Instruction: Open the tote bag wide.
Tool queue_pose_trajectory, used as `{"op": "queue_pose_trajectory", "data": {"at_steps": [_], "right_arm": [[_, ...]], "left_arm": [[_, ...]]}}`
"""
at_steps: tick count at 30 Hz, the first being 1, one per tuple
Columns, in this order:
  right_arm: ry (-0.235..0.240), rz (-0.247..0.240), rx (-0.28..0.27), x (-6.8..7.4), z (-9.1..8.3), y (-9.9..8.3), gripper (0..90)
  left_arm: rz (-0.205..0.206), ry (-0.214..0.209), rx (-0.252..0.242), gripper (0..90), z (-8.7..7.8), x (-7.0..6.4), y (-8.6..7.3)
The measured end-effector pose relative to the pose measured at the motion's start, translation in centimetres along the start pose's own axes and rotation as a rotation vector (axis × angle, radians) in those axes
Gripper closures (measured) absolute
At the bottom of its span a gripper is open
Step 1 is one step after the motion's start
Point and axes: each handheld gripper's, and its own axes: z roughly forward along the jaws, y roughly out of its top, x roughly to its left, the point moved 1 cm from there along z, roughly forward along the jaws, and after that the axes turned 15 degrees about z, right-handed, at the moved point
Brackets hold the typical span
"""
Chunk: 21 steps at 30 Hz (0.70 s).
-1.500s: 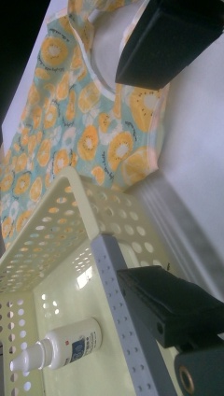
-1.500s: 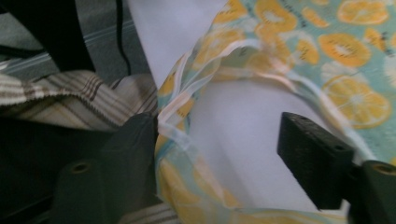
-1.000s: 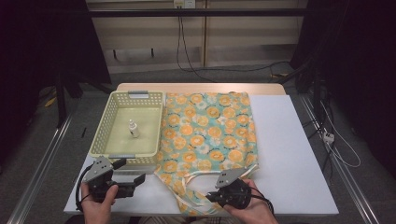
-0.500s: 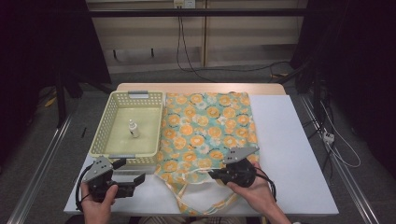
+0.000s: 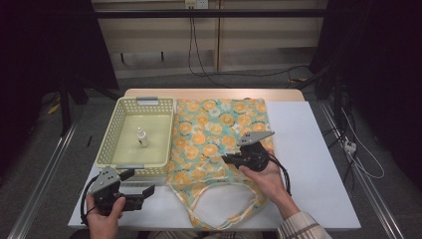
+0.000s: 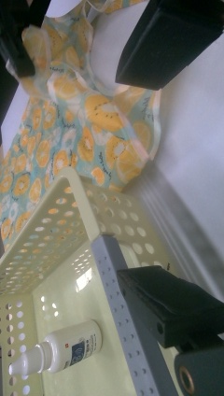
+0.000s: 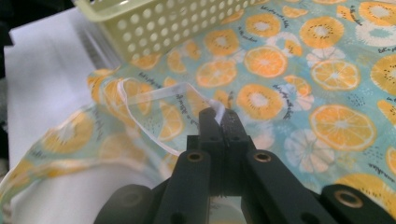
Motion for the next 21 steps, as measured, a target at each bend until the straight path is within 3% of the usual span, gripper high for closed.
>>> {"op": "queue_pose_trajectory", "data": {"at_steps": [9,14,21], "right_arm": [[-0.038,0.027,0.008,-2.7,2.3,1.3,90.0],[-0.082,0.047,-0.023,-3.9,2.7,1.9,89.3],[-0.112,0.051,0.009,-5.4,4.1,1.7,88.3]], "left_arm": [[-0.01,-0.008,0.004,6.2,0.1,0.2,-0.1],[-0.01,-0.005,-0.001,6.3,-0.1,0.1,-0.1],[-0.004,-0.015,0.003,6.2,-0.1,0.1,-0.1]]}}
